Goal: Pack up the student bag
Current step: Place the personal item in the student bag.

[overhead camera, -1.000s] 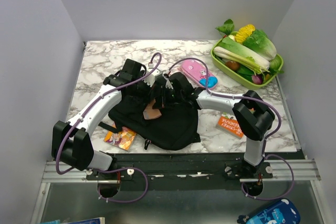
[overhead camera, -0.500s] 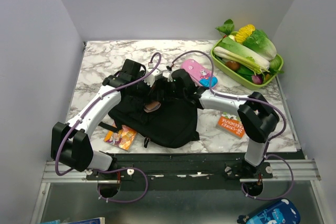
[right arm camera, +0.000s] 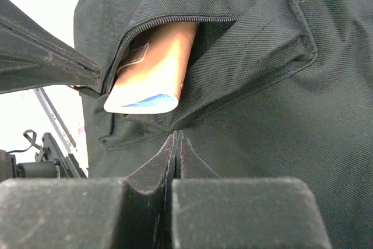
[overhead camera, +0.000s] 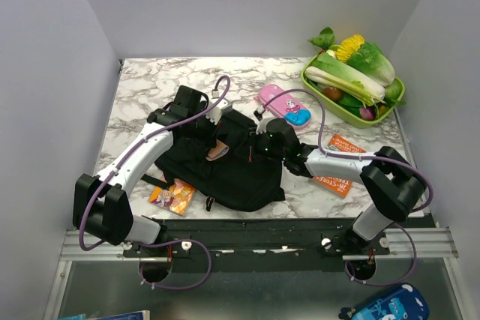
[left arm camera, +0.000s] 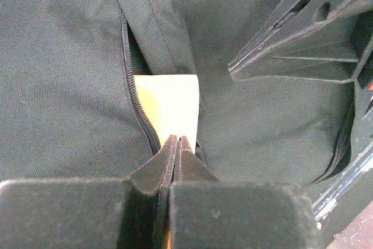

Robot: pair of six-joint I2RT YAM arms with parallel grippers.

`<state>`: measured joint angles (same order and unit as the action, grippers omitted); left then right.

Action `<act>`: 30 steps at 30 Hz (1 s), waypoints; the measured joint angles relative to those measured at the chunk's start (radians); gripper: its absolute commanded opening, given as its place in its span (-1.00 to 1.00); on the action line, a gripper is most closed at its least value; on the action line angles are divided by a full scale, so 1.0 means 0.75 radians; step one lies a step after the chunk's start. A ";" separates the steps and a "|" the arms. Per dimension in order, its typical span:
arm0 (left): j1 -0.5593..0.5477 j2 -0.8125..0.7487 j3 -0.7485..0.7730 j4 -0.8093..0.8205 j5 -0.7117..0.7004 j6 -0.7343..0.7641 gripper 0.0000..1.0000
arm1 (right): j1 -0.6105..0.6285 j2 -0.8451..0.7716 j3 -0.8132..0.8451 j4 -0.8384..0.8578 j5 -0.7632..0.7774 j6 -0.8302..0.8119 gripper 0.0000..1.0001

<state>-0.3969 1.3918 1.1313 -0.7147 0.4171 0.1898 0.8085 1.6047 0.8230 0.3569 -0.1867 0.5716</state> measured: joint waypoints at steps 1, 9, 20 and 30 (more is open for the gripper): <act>0.000 0.000 0.000 0.001 0.000 0.000 -1.00 | 0.000 0.014 0.001 0.012 -0.009 0.004 -0.95; 0.000 0.000 0.000 0.003 0.001 0.000 -1.00 | 0.003 0.134 0.105 0.023 -0.050 0.010 -0.99; 0.000 0.000 0.000 0.003 0.008 0.001 -1.00 | 0.005 0.272 0.234 0.043 -0.063 0.056 -0.99; 0.000 0.000 0.000 -0.014 0.040 0.001 -1.00 | 0.005 0.437 0.462 0.031 -0.051 0.075 -0.78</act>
<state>-0.3969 1.3918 1.1313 -0.7250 0.4469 0.1905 0.8124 1.9324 1.1698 0.3801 -0.2249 0.6281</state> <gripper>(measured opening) 0.006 0.012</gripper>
